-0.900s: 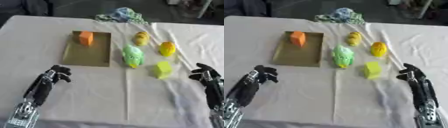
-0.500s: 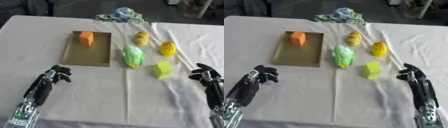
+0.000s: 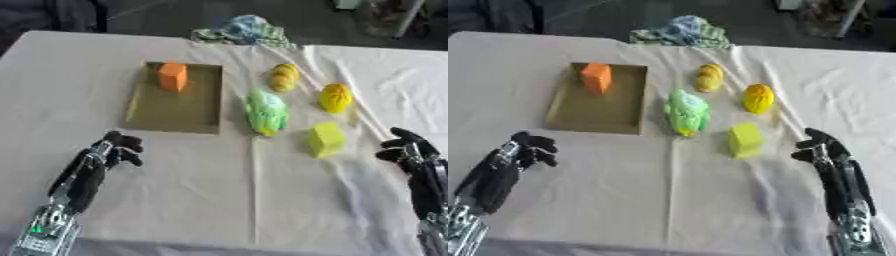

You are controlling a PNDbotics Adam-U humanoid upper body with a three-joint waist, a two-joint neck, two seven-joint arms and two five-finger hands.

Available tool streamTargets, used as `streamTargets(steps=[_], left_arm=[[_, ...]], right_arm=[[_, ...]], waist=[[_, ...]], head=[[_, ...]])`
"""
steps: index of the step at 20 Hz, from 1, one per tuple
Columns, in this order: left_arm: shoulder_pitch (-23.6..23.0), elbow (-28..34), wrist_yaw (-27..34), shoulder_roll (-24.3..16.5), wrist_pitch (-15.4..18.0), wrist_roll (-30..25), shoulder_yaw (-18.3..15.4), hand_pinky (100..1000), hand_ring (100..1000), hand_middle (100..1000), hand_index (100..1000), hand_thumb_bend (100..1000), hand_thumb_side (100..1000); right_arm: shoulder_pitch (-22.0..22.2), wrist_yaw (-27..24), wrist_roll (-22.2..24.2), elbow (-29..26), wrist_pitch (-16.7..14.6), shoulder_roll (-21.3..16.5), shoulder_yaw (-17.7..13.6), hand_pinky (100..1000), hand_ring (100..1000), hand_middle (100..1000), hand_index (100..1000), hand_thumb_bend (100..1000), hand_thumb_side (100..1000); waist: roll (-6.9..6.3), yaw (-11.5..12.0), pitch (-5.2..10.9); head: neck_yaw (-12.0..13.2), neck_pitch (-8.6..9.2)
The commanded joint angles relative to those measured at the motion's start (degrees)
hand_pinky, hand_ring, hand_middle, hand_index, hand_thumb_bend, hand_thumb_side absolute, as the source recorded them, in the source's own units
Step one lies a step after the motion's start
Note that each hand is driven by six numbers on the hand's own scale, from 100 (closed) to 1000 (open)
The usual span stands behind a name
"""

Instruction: Pick up objects on the table and place them in the box.

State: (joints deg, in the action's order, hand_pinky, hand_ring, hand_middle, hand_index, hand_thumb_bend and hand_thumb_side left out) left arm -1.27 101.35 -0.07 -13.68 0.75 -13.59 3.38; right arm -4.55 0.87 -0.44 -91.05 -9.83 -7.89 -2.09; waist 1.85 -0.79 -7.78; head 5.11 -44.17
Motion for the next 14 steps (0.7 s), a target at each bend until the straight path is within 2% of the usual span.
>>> streamTargets(steps=[1,6,12,14], left_arm=[[0.2,0.7,-0.1,-1.2,0.1,0.2,-0.1,795,558,597,726,100,1000],[0.1,0.9,0.0,-1.2,0.2,0.2,-0.1,795,558,597,726,100,1000],[0.0,1.0,0.0,-1.5,0.3,0.0,0.1,795,558,597,726,100,1000],[0.0,1.1,0.1,-1.6,0.3,0.0,0.1,796,558,597,726,100,1000]], right_arm=[[-1.2,0.4,0.0,-0.9,-0.2,-1.0,-0.3,690,563,576,801,100,717],[-6.8,3.1,0.7,-0.6,-1.0,-4.5,-0.4,697,569,587,820,100,599],[-18.0,8.9,5.5,4.6,-4.3,-14.7,1.9,718,596,630,870,100,454],[-21.4,10.1,7.8,7.9,-6.0,-18.6,3.5,724,612,650,888,100,444]], waist=[[0.86,0.0,-0.07],[1.02,0.3,0.37],[1.29,1.0,0.85],[1.47,1.2,0.99]], head=[[0.2,0.06],[0.1,0.06],[-0.3,0.06],[-0.5,0.06]])
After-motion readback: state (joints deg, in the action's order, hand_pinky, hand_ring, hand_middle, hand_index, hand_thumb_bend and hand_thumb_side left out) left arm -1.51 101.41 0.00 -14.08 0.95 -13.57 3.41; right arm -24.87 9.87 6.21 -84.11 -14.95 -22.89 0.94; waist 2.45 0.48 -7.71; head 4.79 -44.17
